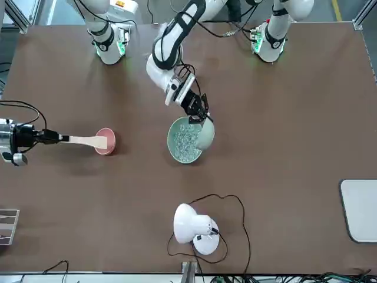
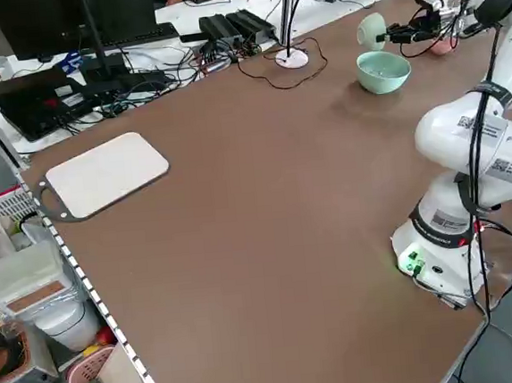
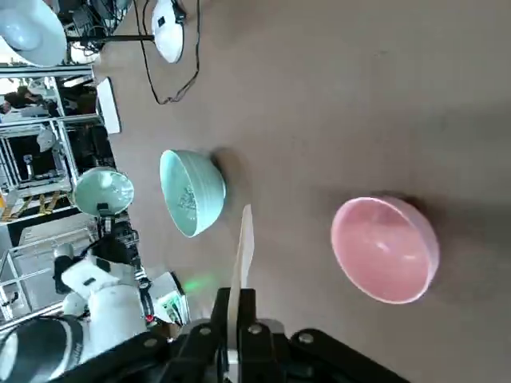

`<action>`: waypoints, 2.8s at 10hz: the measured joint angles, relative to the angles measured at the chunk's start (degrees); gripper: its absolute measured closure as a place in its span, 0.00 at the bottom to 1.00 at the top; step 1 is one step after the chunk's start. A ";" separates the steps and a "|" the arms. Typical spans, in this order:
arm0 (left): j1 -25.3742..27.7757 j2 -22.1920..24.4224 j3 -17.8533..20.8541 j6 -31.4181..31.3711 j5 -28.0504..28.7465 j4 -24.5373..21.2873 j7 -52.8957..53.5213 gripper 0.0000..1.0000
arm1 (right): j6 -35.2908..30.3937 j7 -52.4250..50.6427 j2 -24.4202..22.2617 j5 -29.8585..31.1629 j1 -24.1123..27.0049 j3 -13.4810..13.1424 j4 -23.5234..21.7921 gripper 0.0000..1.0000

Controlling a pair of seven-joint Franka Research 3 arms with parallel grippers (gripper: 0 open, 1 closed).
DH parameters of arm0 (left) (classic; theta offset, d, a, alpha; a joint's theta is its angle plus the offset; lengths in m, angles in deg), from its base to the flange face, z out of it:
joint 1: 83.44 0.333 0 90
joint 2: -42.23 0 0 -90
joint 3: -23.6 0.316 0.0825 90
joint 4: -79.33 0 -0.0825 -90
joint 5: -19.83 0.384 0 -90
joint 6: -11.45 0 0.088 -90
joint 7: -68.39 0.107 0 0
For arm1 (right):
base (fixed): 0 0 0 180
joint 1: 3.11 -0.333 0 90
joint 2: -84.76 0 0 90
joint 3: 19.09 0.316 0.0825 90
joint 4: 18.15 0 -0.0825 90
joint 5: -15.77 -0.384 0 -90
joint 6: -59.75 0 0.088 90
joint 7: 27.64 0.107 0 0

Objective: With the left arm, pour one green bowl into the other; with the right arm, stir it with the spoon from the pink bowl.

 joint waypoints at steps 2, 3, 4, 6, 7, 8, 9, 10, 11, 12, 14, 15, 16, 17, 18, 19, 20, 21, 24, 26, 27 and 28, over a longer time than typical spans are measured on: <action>-0.54 -2.88 0.00 4.30 3.34 -0.15 -0.13 0.96 | 0.04 2.73 -2.10 0.51 -1.91 0.01 -0.04 0.95; -0.53 -4.10 0.03 5.05 4.15 -0.12 -0.32 0.96 | 0.05 2.80 -2.21 0.61 -2.11 0.01 -0.05 0.95; -0.54 -4.36 0.04 5.19 4.36 -0.08 -0.35 0.96 | 0.05 2.80 -2.21 0.65 -2.10 -0.01 -0.11 0.95; -0.62 -4.23 0.04 5.30 4.36 0.71 -0.35 0.96 | 0.05 3.14 -2.24 0.66 -2.30 0.00 -0.12 0.95; -0.72 -4.19 0.04 5.32 4.37 0.90 -0.35 0.96 | 0.30 3.99 -2.31 0.67 -2.77 0.00 -0.12 0.95; -0.80 -4.13 0.05 5.33 4.38 1.06 -0.35 0.96 | 0.84 4.79 -2.47 0.68 -3.50 0.01 -0.10 0.95; -0.95 -4.07 0.15 5.35 4.47 1.28 -0.35 0.96 | 1.18 5.69 -2.87 0.70 -4.36 0.02 -0.10 0.95; -1.33 -4.06 0.36 5.93 4.72 1.51 -0.35 0.96 | 1.53 6.88 -3.45 1.21 -5.27 0.03 -0.10 0.95; -1.77 -4.06 0.38 7.31 5.31 1.56 -0.35 0.96 | 2.14 8.29 -4.26 2.34 -6.23 0.03 -0.09 0.95; -2.16 -4.05 0.41 8.33 5.81 1.61 -0.35 0.96 | 2.56 10.00 -5.20 3.54 -7.28 0.05 -0.09 0.95; -2.35 -3.10 0.44 8.72 5.98 2.06 -0.35 0.96 | 3.66 13.99 -6.88 4.76 -9.92 0.09 -0.09 0.95; -2.09 -1.50 0.44 8.67 2.94 2.25 -0.09 0.96 | 4.43 15.97 -7.47 5.01 -11.26 0.10 -0.10 0.95; -0.62 0.39 0.58 7.93 -2.08 2.28 -0.08 0.96 | 5.16 18.06 -7.97 5.17 -12.56 0.11 -0.10 0.95; 2.02 2.09 0.64 5.91 -6.05 2.29 0.15 0.96 | 5.71 20.00 -8.33 5.37 -13.82 0.13 -0.10 0.95; 5.52 3.72 0.66 3.26 -9.94 2.31 1.08 0.96 | 6.07 22.31 -8.79 6.16 -15.52 0.17 -0.10 0.95; 8.69 5.57 0.76 1.48 -14.53 2.47 3.24 0.96 | 7.15 25.04 -9.25 6.83 -17.35 0.21 -0.11 0.95; 11.91 8.59 0.82 0.42 -19.81 2.52 7.35 0.96 | 9.04 29.32 -9.83 7.87 -19.97 0.27 -0.10 0.95; 15.11 12.22 0.93 -0.01 -24.78 2.50 13.82 0.96 | 11.76 34.84 -10.47 9.46 -23.90 0.38 -0.10 0.95; 26.81 20.71 0.82 -3.88 -34.10 0.17 28.54 0.96 | 21.24 52.35 -11.29 15.14 -38.67 0.82 -0.13 0.95; 31.95 26.62 0.66 -11.48 -35.23 -8.84 31.52 0.96 | 26.63 60.48 -11.27 19.72 -46.62 0.88 -0.21 0.95; 34.54 30.04 0.63 -15.11 -36.00 -13.91 33.88 0.96 | 28.46 65.08 -11.26 24.16 -50.05 0.87 -0.26 0.95; 37.72 33.10 0.64 -17.85 -37.62 -17.91 37.60 0.96 | 30.38 70.58 -11.25 28.90 -53.64 0.90 -0.29 0.95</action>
